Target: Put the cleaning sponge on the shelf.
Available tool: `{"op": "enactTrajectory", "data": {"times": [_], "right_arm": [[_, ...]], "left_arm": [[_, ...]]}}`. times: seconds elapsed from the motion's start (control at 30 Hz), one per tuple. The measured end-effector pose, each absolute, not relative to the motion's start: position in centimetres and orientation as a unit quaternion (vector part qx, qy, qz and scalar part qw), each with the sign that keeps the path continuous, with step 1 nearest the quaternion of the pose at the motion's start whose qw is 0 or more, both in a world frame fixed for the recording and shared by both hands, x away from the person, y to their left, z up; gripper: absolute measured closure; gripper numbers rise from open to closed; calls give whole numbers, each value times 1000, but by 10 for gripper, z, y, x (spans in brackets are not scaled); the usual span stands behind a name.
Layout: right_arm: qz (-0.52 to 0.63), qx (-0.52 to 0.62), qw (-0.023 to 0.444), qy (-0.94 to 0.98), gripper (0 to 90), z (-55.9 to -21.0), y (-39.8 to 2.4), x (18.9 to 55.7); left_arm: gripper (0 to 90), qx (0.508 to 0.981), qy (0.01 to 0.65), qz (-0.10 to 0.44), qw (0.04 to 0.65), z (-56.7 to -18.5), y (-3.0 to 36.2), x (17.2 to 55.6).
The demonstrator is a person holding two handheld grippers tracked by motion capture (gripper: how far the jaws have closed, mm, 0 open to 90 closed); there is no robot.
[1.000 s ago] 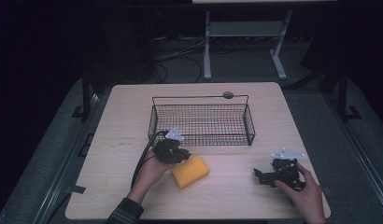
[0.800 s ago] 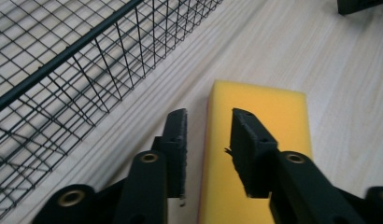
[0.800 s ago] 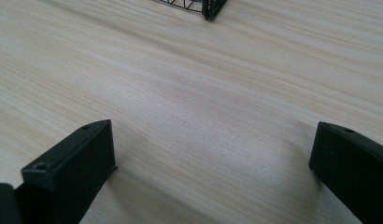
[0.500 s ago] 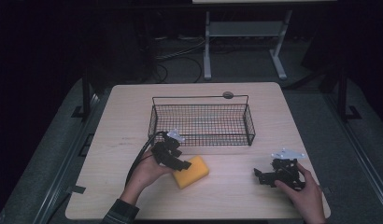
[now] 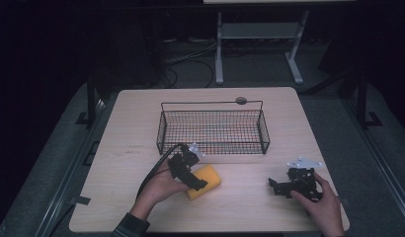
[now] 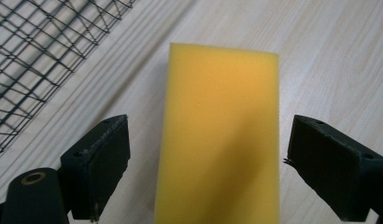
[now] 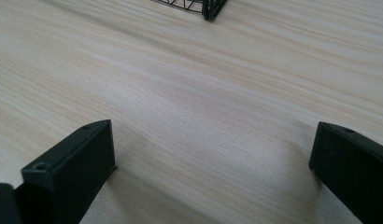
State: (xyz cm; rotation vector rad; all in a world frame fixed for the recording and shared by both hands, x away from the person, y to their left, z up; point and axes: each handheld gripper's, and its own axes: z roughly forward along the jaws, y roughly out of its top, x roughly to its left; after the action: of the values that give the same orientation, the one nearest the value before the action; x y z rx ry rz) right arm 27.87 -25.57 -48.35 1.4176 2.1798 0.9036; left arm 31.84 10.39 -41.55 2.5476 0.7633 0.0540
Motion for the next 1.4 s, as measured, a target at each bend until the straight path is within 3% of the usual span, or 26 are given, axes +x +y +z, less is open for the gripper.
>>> {"op": "enactTrajectory", "data": {"times": [1.4], "right_arm": [[322, 506, 193, 777, 0, -483, -256, 279]], "left_arm": [[165, 955, 237, 39, 176, -443, 79, 316]]}}
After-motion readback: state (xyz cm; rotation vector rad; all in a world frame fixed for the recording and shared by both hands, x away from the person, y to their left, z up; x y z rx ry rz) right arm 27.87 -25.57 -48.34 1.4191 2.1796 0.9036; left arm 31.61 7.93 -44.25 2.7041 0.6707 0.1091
